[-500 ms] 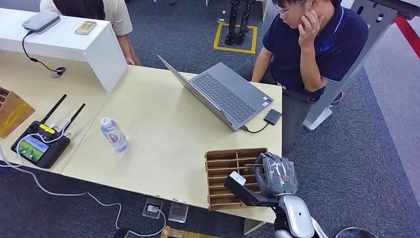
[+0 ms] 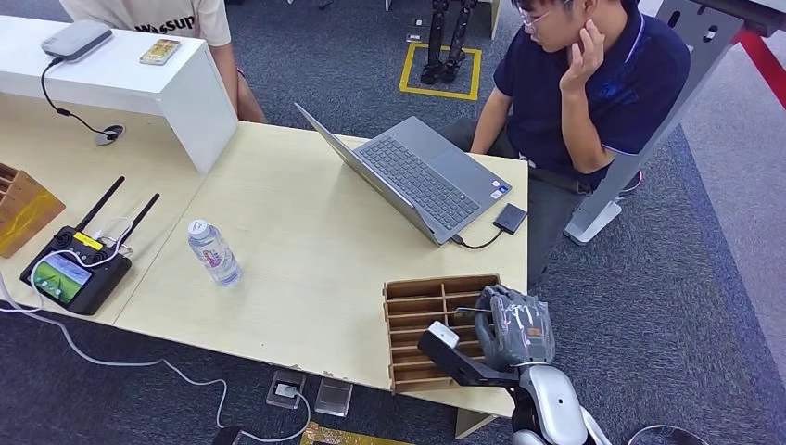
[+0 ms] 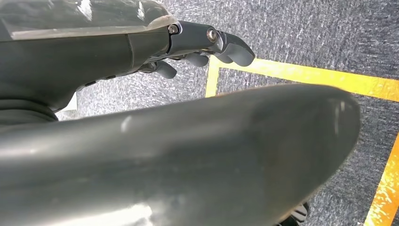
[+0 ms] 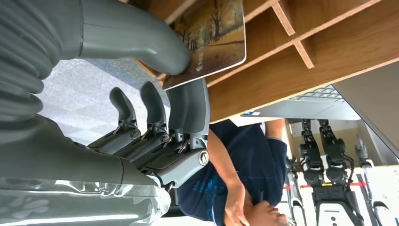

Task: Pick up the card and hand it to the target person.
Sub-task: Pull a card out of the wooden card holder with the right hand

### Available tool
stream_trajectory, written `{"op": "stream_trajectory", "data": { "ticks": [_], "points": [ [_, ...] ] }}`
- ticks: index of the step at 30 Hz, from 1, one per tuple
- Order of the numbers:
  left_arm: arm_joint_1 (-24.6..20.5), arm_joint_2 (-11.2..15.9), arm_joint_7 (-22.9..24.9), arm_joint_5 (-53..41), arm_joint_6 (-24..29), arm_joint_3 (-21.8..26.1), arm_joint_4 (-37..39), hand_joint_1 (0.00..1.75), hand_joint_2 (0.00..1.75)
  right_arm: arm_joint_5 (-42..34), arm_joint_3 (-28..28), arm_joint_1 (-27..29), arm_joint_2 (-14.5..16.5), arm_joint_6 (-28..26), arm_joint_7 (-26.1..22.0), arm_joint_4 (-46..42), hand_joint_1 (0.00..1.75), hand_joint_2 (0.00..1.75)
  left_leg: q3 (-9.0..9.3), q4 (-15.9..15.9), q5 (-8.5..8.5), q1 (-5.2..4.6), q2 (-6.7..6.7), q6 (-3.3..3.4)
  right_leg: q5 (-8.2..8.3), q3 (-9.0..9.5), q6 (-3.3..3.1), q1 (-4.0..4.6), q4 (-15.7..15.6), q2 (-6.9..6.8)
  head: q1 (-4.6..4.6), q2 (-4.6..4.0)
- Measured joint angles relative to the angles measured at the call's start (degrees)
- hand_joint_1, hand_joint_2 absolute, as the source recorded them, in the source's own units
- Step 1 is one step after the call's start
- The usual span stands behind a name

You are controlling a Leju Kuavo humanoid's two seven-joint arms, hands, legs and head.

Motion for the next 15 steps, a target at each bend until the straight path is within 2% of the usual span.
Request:
{"op": "stream_trajectory", "data": {
  "ticks": [1,5,9,15],
  "points": [
    [0.0,0.0,0.0,0.0,-0.42,-0.01,0.0,0.0,0.0,-0.05,0.0,0.01,0.0,0.03,-0.01,0.0,1.4,1.75,0.0,0.0,0.0,0.0,0.0,0.0,0.0,0.0,0.0,0.0,0.0,0.0,0.0,0.0],
    [0.02,0.1,-0.6,0.0,-4.81,-0.02,0.0,0.0,1.75,-0.55,0.0,0.03,0.0,0.32,-0.02,0.0,1.44,1.75,0.0,0.0,0.0,0.0,0.0,0.0,0.0,0.0,0.0,0.0,0.0,0.0,0.01,0.0],
    [-0.01,0.31,-1.65,-0.05,-7.97,-0.03,0.0,0.0,1.75,-1.12,0.0,0.07,0.0,0.6,-0.07,0.0,1.45,1.75,0.0,0.0,0.0,0.0,0.0,0.0,0.0,0.0,0.0,0.0,0.0,0.0,0.01,0.0],
    [-0.01,0.72,-2.93,-0.43,-9.2,-0.09,0.0,0.0,1.75,-1.15,-0.07,0.18,0.0,0.61,-0.17,0.0,1.45,1.75,0.0,0.0,0.0,0.0,0.0,0.0,0.0,-0.01,0.0,0.0,0.0,0.0,-0.02,0.0]
  ]
}}
